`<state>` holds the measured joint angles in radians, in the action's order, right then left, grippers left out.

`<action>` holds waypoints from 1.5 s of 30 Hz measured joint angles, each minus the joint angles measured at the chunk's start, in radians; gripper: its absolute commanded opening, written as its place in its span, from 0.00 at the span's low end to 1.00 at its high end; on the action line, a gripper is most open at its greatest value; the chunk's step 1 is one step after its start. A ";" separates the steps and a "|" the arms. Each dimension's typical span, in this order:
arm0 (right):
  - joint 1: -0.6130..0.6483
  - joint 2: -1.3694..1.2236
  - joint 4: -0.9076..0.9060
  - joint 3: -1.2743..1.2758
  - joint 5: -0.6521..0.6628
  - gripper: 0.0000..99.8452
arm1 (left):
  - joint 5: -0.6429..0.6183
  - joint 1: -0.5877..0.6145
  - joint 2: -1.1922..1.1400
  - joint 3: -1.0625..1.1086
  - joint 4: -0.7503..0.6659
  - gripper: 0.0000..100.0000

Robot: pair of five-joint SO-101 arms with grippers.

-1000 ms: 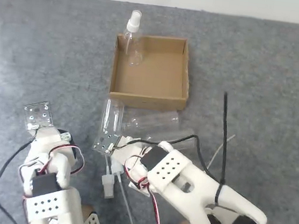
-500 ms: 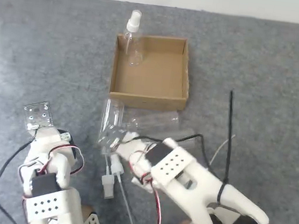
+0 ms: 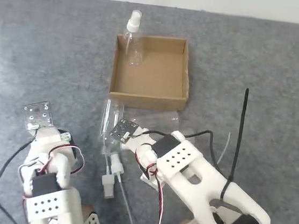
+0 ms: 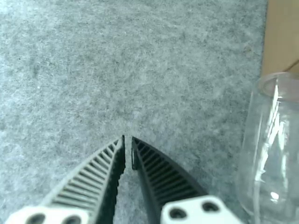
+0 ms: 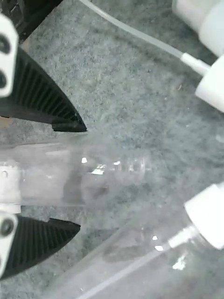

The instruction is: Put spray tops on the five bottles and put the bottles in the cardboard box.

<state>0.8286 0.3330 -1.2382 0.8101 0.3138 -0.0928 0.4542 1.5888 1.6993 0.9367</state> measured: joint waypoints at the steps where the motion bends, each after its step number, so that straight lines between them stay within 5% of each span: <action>1: 0.000 0.000 0.000 0.000 0.000 0.27 | 0.000 0.000 0.000 0.000 0.000 0.02; 26: 0.000 -0.127 0.046 -0.012 0.000 0.26 | 0.000 0.000 0.000 0.000 0.000 0.02; 45: -0.015 -0.135 0.048 -0.048 -0.020 0.12 | 0.000 0.000 0.000 0.000 0.000 0.02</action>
<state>0.8132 0.1979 -1.1907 0.7626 0.2938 -0.0928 0.4542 1.5888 1.6993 0.9367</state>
